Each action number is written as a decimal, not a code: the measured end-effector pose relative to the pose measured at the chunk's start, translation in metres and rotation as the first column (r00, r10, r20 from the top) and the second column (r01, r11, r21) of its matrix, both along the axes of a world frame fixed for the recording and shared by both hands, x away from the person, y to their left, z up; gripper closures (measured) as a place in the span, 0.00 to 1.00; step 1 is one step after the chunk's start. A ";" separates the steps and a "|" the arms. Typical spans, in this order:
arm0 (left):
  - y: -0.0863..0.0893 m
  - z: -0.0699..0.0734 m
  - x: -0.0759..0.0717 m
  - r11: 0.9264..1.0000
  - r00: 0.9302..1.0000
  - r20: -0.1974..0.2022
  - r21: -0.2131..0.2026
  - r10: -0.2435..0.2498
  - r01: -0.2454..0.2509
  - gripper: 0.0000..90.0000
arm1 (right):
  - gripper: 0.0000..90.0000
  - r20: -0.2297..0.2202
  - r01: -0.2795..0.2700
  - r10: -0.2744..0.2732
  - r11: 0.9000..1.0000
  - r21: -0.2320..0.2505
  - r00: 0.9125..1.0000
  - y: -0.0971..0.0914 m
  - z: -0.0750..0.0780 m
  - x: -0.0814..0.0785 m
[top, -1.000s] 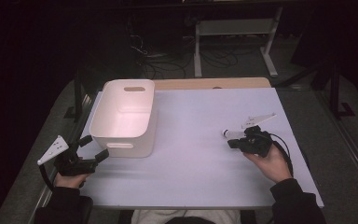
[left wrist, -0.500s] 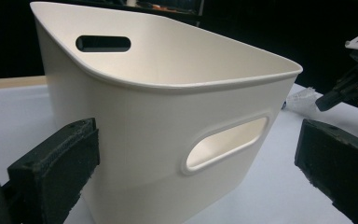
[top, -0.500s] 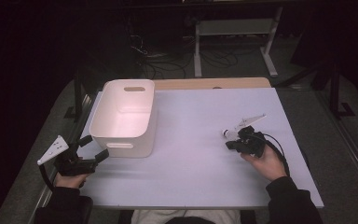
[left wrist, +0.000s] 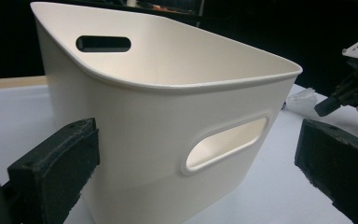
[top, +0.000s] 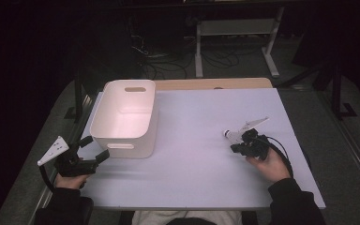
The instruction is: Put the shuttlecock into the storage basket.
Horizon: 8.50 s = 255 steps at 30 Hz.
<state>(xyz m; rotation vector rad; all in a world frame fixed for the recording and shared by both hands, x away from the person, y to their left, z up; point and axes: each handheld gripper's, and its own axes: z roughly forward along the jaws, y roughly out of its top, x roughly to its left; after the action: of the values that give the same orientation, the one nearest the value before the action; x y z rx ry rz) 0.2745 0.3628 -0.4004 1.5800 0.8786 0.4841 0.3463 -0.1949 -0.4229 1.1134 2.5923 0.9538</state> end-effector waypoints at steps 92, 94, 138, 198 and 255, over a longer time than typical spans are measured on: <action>0.001 -0.001 0.002 1.000 1.000 -0.004 -0.012 -0.004 0.004 0.00 | 0.99 -0.097 0.352 -0.339 0.880 0.319 0.936 -0.058 -0.014 0.141; 0.001 -0.001 0.001 1.000 1.000 -0.003 -0.010 -0.004 0.004 0.00 | 0.99 -0.103 0.353 -0.339 0.880 0.318 0.935 -0.048 -0.009 0.149; 0.001 -0.001 0.000 1.000 1.000 -0.002 -0.008 -0.006 0.006 0.00 | 0.99 -0.088 0.010 0.022 0.938 0.346 0.996 0.055 0.000 0.152; 0.001 -0.001 0.000 1.000 1.000 -0.003 -0.008 -0.006 0.006 0.00 | 0.92 -0.027 -0.128 0.142 0.951 0.282 0.990 0.073 0.021 0.131; 0.001 -0.001 0.000 1.000 1.000 -0.003 -0.006 -0.004 0.004 0.00 | 0.27 0.015 -0.132 0.132 0.985 0.107 0.991 0.062 0.021 0.101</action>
<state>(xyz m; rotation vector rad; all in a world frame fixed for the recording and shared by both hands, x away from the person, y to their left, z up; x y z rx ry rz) 0.2747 0.3635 -0.4010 1.5773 0.8779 0.4765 0.4474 -0.1332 -0.4022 0.9691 2.6647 1.1363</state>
